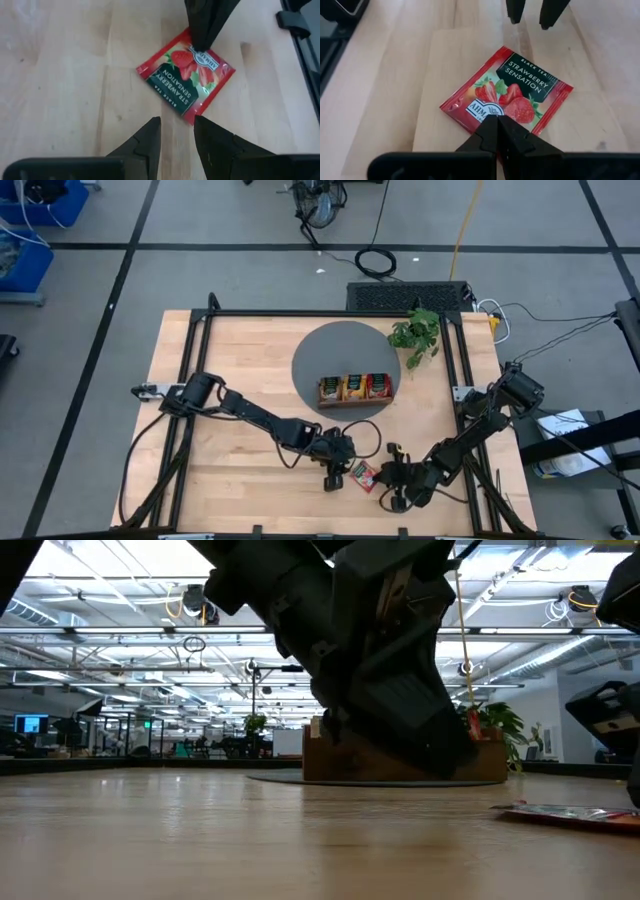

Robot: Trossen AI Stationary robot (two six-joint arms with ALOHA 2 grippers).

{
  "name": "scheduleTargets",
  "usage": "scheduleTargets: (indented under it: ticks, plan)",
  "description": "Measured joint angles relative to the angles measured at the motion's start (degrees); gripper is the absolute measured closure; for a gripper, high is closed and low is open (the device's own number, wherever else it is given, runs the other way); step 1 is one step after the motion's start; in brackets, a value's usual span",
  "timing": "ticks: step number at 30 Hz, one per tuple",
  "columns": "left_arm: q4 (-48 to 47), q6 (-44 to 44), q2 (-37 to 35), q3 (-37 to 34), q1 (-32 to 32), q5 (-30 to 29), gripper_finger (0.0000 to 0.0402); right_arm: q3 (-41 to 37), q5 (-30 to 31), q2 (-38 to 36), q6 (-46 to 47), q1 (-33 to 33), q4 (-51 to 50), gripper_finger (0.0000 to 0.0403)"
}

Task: Pick & Place Tea
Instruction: Put the red tea bag into the right section of the wooden organizer

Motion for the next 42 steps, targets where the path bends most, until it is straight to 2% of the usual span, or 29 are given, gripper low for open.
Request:
scheduleTargets:
  ticks: [4, 10, 15, 21, 25, 29, 35, 38, 42]
  plan:
    - [0.0, -0.75, 0.0, 0.02, 0.08, 2.02, 0.0282, -2.55, 0.93, 0.14, -0.48, 0.02, 5.71, 0.0403]
    - [-0.9, -0.16, -0.02, 0.12, -0.03, 2.66, 0.0271, -3.07, 2.6, 2.94, -0.47, -0.35, 9.06, 0.0403]
    - [-0.45, 1.12, -0.04, 0.12, -0.45, 2.48, 0.0219, -3.11, 1.32, 4.93, -1.87, -1.43, 11.9, 0.0403]
    - [-4.19, -2.66, -0.07, 0.12, 1.07, 2.37, 0.0152, -3.16, 0.69, 4.96, -1.72, -1.81, 10.54, 0.0403]
    - [-5.08, -3.36, 0.35, 0.27, 1.61, 2.29, 0.0133, -3.18, 1.56, 5.01, -3.82, -1.67, 11.05, 0.0403]
    - [-5.27, -3.11, 0.4, 0.28, 1.61, 2.28, 0.0131, -3.14, 2.7, 4.35, -12.72, -1.12, 17.0, 0.0403]
    - [-4.92, -2.12, 0.44, 0.26, 1.61, 2.37, 0.013, 2.61, 0.95, 2.21, -18.42, -1.11, 10.71, 0.0403]
    - [-5.16, -1.95, 0.44, 0.23, 1.57, 2.3, 0.013, 4.25, 0.23, 2.54, -16.5, -0.85, 5.08, 0.0403]
    - [-5.09, -2.04, 0.46, 0.23, 1.46, 2.32, 0.013, 4.87, 0.12, 2.7, -12.51, -0.14, 2.72, 0.0403]
